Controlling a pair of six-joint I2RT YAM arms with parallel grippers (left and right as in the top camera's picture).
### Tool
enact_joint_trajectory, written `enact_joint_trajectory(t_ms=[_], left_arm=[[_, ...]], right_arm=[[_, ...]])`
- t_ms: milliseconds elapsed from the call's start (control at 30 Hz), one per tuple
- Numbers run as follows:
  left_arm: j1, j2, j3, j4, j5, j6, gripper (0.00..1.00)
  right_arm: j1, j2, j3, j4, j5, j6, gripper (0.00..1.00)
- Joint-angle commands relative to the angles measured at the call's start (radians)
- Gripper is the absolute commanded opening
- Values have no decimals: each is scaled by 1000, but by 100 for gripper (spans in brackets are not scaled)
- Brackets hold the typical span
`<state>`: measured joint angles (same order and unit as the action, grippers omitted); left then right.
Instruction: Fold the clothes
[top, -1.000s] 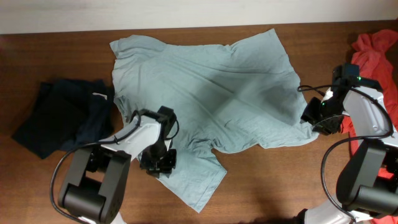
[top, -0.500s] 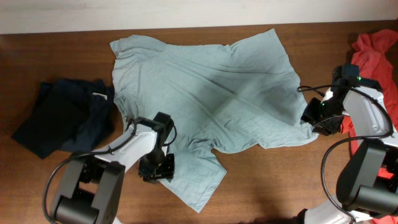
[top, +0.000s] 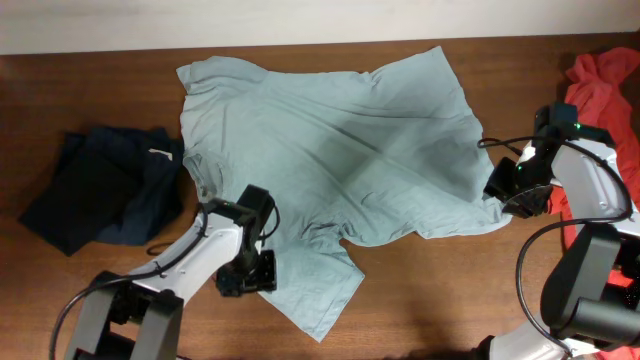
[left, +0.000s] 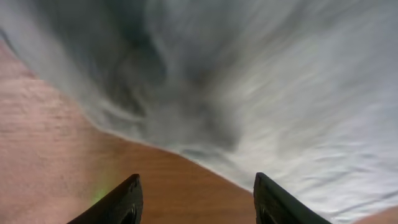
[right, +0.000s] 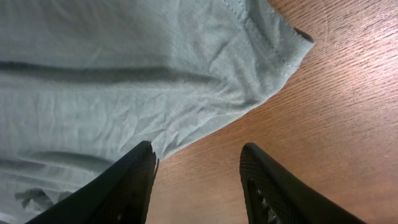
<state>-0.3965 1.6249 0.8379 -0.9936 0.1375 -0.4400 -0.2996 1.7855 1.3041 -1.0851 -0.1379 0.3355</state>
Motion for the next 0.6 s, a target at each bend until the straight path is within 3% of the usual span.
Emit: enact_joint_trajectory(t_ms=[0, 167, 233, 467, 567], left_arm=[[2, -10, -44, 50, -14, -29, 57], [2, -10, -55, 130, -15, -31, 56], [2, -10, -55, 150, -23, -31, 50], [2, -10, -55, 137, -27, -31, 3], [2, -10, -55, 78, -30, -31, 0]], right_arm=[[-3, -11, -5, 1, 16, -6, 48], [-3, -11, -5, 0, 16, -6, 48], [-3, -11, -5, 0, 16, -6, 48], [-3, -11, -5, 1, 16, -6, 48], [-3, -11, -5, 4, 20, -9, 48]])
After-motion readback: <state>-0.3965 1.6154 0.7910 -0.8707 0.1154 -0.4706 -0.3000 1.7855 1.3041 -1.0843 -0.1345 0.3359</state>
